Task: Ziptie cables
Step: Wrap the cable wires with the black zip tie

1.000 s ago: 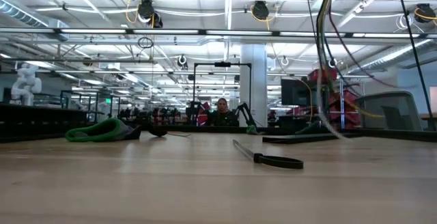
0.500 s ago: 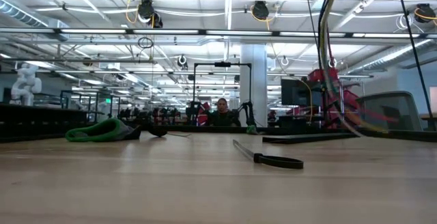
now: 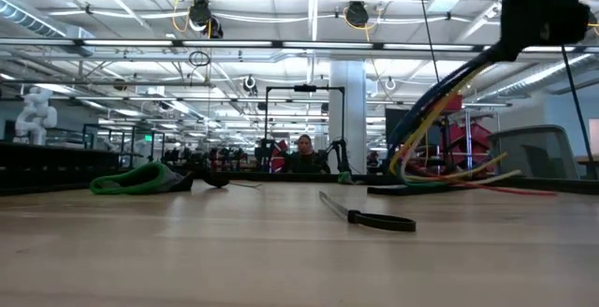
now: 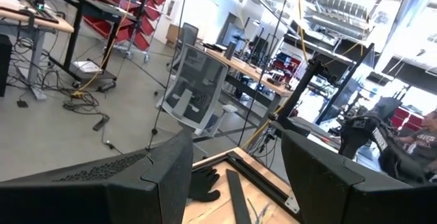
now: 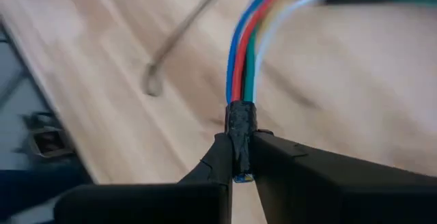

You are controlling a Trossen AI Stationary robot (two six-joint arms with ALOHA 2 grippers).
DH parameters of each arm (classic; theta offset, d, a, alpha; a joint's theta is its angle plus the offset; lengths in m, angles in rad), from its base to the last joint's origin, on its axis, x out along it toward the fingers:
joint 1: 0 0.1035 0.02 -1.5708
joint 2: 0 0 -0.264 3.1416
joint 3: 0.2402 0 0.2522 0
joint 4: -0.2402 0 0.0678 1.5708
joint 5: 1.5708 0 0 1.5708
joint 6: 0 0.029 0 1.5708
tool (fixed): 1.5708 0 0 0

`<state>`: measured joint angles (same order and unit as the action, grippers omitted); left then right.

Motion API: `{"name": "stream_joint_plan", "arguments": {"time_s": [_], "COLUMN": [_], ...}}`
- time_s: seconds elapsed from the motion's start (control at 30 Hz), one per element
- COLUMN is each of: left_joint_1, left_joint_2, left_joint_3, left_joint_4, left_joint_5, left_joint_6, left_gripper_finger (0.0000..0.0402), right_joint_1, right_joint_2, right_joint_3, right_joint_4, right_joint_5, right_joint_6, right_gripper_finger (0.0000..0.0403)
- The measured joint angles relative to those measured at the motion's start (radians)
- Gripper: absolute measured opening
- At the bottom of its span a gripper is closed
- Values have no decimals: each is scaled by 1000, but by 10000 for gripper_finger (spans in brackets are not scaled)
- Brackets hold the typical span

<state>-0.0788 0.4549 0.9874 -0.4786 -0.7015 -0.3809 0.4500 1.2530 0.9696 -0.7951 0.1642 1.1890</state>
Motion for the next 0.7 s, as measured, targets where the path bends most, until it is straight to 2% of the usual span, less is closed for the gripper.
{"name": "stream_joint_plan", "arguments": {"time_s": [0.1, 0.37, 0.6, 0.7], "left_joint_1": [0, 0, 0, 0], "left_joint_2": [0, 0, 0, 0], "left_joint_3": [0, 0, 0, 0], "left_joint_4": [-2, -3, -4, -11], "left_joint_5": [3, 4, 4, 4], "left_joint_6": [1, 1, 2, 3], "left_gripper_finger": [216, 216, 216, 216], "right_joint_1": [29, 66, 60, 53], "right_joint_2": [94, 314, 432, 457], "right_joint_3": [-42, -42, -42, -40], "right_joint_4": [146, 457, 694, 730], "right_joint_5": [-4, -3, -1, -1], "right_joint_6": [53, 178, 222, 229], "right_gripper_finger": [28, 28, 28, 28]}}
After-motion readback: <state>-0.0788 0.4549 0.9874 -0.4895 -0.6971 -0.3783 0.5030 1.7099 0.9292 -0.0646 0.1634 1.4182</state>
